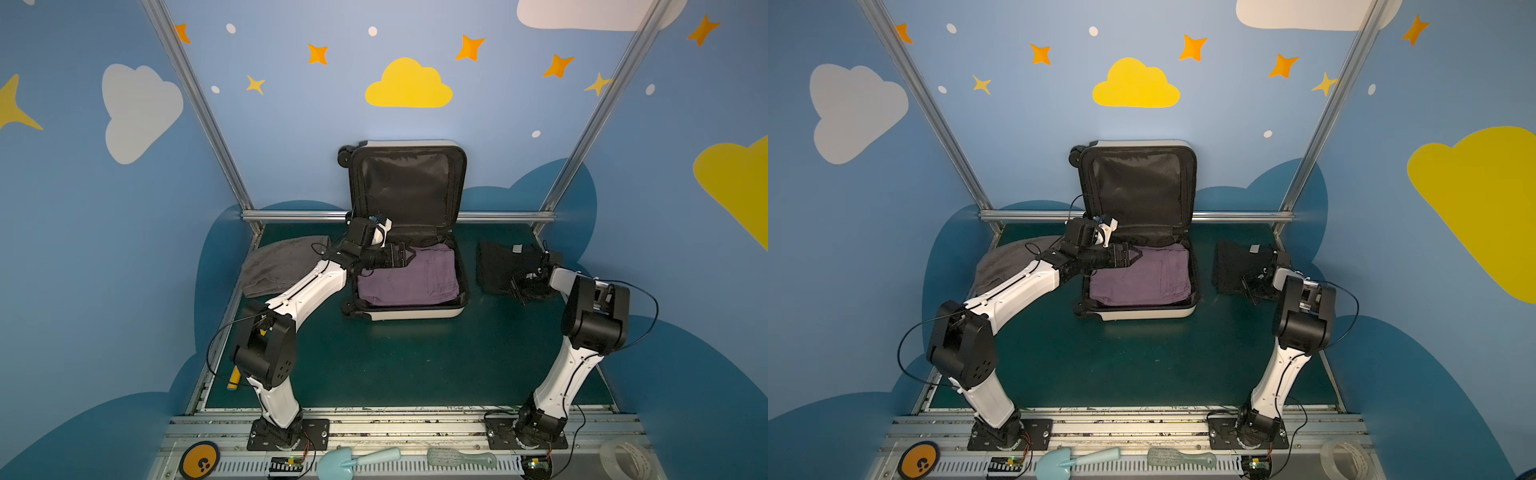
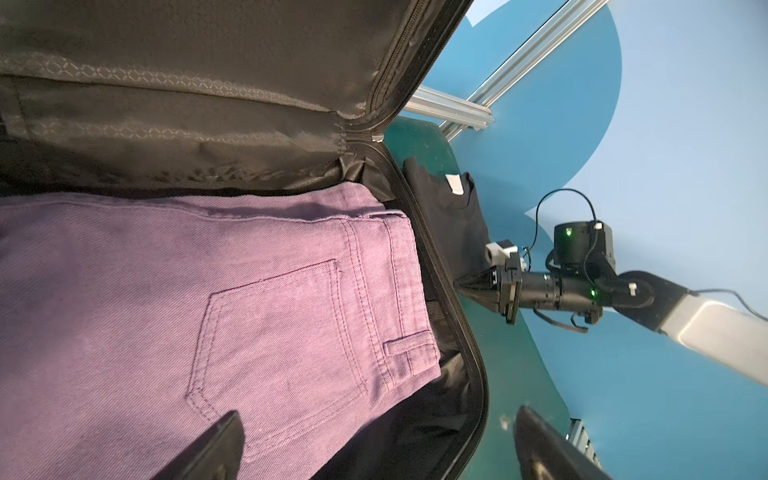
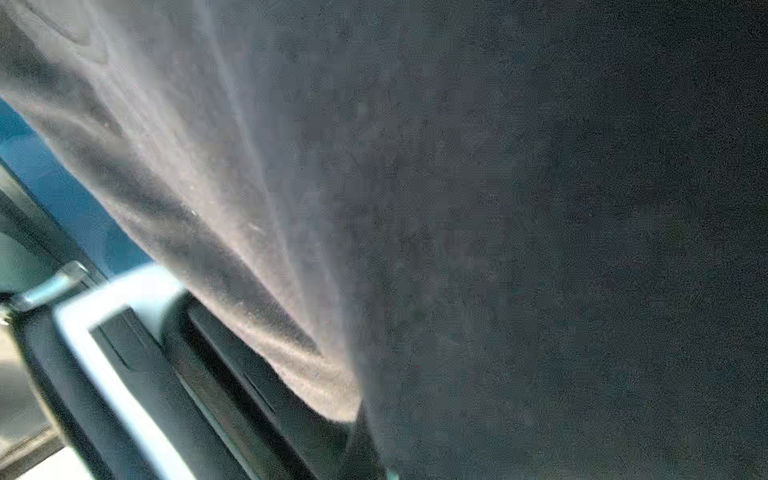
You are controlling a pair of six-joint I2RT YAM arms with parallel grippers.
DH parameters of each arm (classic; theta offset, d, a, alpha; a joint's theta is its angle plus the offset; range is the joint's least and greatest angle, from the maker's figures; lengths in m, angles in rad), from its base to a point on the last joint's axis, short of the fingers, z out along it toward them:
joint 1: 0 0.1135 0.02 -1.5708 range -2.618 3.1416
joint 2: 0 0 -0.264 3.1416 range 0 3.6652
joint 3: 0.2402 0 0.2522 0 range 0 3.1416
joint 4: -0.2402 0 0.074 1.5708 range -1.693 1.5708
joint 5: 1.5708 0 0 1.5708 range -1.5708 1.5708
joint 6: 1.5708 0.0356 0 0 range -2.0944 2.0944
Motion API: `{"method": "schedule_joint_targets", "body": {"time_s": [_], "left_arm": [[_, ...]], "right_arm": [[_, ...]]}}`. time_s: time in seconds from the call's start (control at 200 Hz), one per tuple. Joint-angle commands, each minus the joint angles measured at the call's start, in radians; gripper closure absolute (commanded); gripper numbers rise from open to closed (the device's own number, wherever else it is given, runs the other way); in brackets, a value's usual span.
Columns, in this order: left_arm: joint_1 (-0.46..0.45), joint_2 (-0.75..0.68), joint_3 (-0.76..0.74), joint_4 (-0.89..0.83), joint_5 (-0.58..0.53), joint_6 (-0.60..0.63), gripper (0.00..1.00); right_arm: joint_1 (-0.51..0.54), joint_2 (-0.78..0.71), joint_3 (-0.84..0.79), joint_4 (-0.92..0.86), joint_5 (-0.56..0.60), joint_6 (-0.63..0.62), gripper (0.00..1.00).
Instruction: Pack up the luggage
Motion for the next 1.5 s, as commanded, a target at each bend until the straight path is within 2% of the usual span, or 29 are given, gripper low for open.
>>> {"method": "schedule_joint_targets", "body": {"time_s": [0.0,0.365,0.471,0.526,0.566,0.616,0.766,0.931,0.991,1.116,1.282,1.497], "left_arm": [[-0.020,-0.064,-0.022,-0.008,0.018,-0.012,0.00],[-0.125,-0.211,-0.172,0.002,-0.006,-0.075,0.00],[-0.167,-0.253,-0.211,0.003,-0.030,-0.080,0.00],[-0.190,-0.269,-0.229,0.005,-0.042,-0.084,0.00],[-0.206,-0.279,-0.242,0.011,-0.051,-0.089,0.00],[-0.225,-0.287,-0.257,0.019,-0.059,-0.093,0.00],[-0.279,-0.282,-0.283,0.051,-0.076,-0.111,0.00],[-0.335,-0.208,-0.263,0.082,-0.084,-0.113,0.00],[-0.354,-0.168,-0.246,0.089,-0.082,-0.109,0.00],[-0.381,-0.100,-0.218,0.099,-0.083,-0.100,0.00],[-0.383,-0.058,-0.206,0.106,-0.085,-0.091,0.00],[-0.378,-0.058,-0.207,0.075,-0.100,-0.059,0.00]], "right_arm": [[-0.001,-0.105,-0.112,-0.068,0.025,-0.043,1.00],[0.002,-0.550,-0.548,-0.120,0.045,-0.083,1.00],[0.008,-0.674,-0.631,-0.190,0.045,-0.102,0.67],[0.009,-0.737,-0.639,-0.241,0.048,-0.114,0.55],[0.010,-0.783,-0.637,-0.281,0.049,-0.122,0.50],[0.008,-0.835,-0.622,-0.328,0.048,-0.131,0.46],[0.006,-0.929,-0.519,-0.407,0.058,-0.169,0.44],[-0.004,-0.964,-0.441,-0.310,0.171,-0.179,0.44],[-0.013,-0.955,-0.411,-0.281,0.225,-0.178,0.38],[-0.021,-0.837,-0.321,-0.251,0.252,-0.205,0.38],[-0.022,-0.629,-0.235,-0.210,0.176,-0.225,0.43],[0.015,-0.277,-0.025,-0.370,0.109,-0.269,0.53]]}}
